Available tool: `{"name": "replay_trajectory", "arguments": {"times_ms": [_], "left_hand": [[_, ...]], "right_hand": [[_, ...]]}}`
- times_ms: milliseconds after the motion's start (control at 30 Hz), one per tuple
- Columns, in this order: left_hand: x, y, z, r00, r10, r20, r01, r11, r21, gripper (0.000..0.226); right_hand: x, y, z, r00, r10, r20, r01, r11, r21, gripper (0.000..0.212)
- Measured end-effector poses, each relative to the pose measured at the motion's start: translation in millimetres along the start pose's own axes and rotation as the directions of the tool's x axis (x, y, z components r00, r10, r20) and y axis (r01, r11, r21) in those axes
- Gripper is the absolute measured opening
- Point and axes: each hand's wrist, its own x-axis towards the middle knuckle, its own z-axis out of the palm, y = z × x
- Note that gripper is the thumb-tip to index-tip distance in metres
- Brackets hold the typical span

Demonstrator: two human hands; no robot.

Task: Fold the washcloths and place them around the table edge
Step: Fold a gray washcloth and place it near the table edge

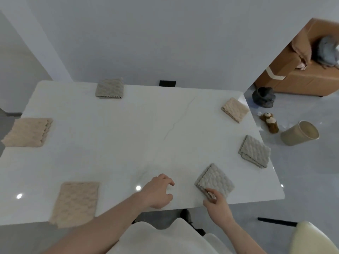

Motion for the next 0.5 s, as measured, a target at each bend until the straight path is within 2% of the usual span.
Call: {"name": "replay_trajectory", "arguments": {"times_ms": [200,333,500], "left_hand": [[52.1,72.5,47.5,0.997,-0.082,-0.006,0.081,0.992,-0.092,0.052],[73.0,102.6,76.3,0.987,-0.158,-0.012,0.152,0.968,-0.202,0.051],[85.0,120.3,92.3,0.971,-0.238,-0.022,0.223,0.934,-0.279,0.052]], "right_hand": [[34.9,31.9,-71.7,0.999,-0.034,0.039,0.037,0.996,-0.084,0.046],[51.9,50.4,-93.4,0.992,-0.003,0.123,0.019,0.991,-0.129,0.048],[58.5,53.2,-103.1,0.974,0.033,0.225,-0.019,0.998,-0.066,0.049]]}}
